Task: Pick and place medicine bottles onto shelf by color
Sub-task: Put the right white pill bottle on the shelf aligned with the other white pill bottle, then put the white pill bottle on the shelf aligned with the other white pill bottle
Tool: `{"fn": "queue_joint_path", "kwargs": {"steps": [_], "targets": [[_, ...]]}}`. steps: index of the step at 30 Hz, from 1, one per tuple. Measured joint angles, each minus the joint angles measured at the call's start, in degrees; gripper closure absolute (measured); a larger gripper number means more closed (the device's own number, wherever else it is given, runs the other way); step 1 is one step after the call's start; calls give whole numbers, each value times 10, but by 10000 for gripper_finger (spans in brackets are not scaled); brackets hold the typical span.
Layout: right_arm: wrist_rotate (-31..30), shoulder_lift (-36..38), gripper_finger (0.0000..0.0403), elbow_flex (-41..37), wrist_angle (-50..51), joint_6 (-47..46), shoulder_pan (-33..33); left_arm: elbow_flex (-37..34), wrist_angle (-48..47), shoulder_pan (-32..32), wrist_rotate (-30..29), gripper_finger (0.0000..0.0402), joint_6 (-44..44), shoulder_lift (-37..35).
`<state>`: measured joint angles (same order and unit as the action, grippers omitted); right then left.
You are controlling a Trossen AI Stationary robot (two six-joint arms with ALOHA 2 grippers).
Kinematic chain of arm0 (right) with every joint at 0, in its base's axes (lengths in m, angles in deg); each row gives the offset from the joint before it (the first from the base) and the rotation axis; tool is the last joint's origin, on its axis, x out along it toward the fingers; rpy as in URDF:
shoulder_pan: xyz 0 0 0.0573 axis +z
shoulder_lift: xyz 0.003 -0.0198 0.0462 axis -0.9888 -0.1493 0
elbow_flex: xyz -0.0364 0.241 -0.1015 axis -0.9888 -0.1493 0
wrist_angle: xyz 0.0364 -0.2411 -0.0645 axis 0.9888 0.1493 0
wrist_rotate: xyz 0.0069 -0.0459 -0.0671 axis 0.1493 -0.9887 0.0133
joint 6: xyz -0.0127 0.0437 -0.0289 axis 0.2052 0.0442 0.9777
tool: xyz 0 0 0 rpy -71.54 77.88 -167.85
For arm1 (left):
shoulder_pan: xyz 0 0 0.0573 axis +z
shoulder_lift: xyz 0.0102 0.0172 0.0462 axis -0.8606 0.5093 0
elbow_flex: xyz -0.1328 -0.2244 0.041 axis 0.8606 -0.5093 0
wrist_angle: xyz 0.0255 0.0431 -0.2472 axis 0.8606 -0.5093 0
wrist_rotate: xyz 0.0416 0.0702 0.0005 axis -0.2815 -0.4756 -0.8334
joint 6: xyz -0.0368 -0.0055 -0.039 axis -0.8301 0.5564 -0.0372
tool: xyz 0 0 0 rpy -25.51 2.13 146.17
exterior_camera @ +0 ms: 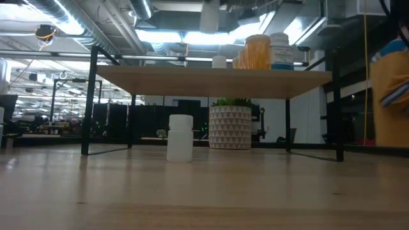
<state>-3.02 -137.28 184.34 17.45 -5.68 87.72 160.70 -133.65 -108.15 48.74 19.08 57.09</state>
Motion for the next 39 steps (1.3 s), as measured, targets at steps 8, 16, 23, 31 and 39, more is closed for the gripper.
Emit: {"fn": "queue_joint_path", "kwargs": {"steps": [8,16,23,31,39], "targets": [[32,-16,264,0,56,12,-36,0,0,0,0,164,0,0],[38,-16,263,-50,47,16,-35,0,0,0,-3,164,0,0],[18,-17,261,-98,-4,28,-35,0,0,0,-7,164,-1,0],[2,-17,247,-99,-2,12,-39,0,0,0,-7,164,-4,0],[2,-17,202,-99,5,-4,-40,0,1,0,-7,164,-4,0]]}}
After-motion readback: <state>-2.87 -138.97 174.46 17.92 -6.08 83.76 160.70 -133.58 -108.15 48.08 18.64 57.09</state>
